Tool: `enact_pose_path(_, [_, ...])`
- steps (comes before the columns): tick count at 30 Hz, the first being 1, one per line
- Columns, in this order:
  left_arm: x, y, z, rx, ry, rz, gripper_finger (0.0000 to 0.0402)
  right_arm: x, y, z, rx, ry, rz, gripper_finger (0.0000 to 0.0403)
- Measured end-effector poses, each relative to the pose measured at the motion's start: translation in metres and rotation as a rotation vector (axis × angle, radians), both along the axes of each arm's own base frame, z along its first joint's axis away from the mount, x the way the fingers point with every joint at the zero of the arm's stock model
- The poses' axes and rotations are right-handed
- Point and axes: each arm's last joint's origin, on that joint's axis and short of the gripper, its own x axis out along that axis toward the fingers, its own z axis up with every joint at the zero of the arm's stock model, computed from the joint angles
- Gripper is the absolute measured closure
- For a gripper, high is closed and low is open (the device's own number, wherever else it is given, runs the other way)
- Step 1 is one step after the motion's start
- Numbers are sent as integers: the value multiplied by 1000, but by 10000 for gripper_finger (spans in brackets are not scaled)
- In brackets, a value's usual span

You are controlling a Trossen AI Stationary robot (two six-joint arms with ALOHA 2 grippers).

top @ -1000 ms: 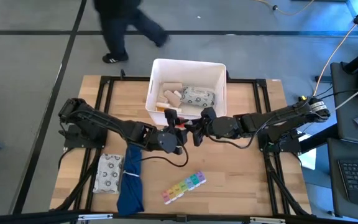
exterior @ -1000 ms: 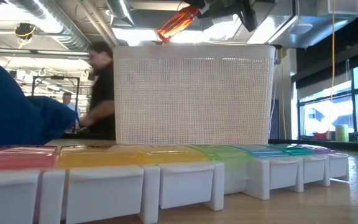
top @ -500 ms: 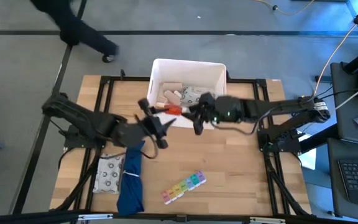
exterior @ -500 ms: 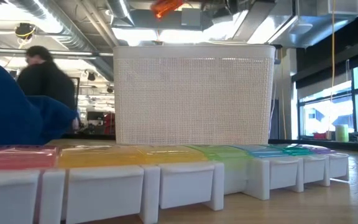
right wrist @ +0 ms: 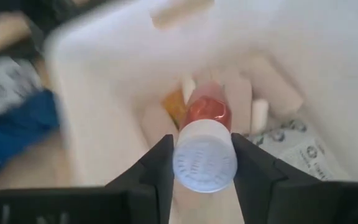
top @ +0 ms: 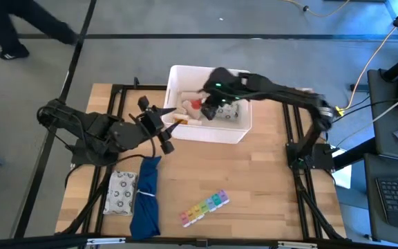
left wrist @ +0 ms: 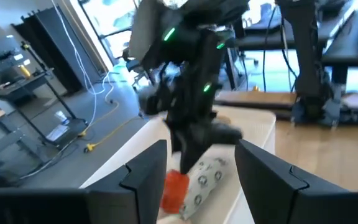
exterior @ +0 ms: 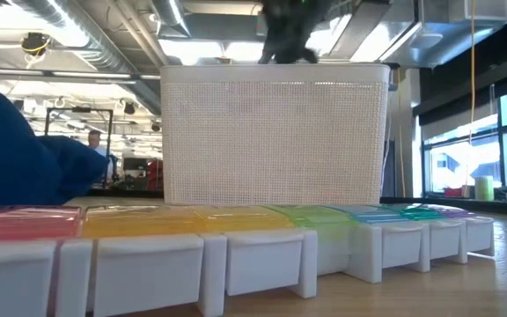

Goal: Pick & place medical supplies in basket/bin
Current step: Put the red pill bottle into the white container

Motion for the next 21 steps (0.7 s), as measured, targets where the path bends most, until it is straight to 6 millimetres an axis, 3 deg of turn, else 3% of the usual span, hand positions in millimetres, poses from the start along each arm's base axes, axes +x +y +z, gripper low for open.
enact_pose_path(4, [-2, 1, -7, 14, 66, 6, 220, 28, -17, -37, 88, 106, 59, 279])
enact_pose_path(10, [-6, 2, -15, -5, 121, 26, 220, 59, -25, -78, 153, 177, 121, 279])
enact_pose_path(16, [-8, 3, -19, -4, 156, 33, 220, 71, -28, -104, 230, 226, 159, 279])
enact_pose_path(21, [-9, 4, -20, -3, 166, 34, 220, 76, -30, -125, 189, 287, 135, 279])
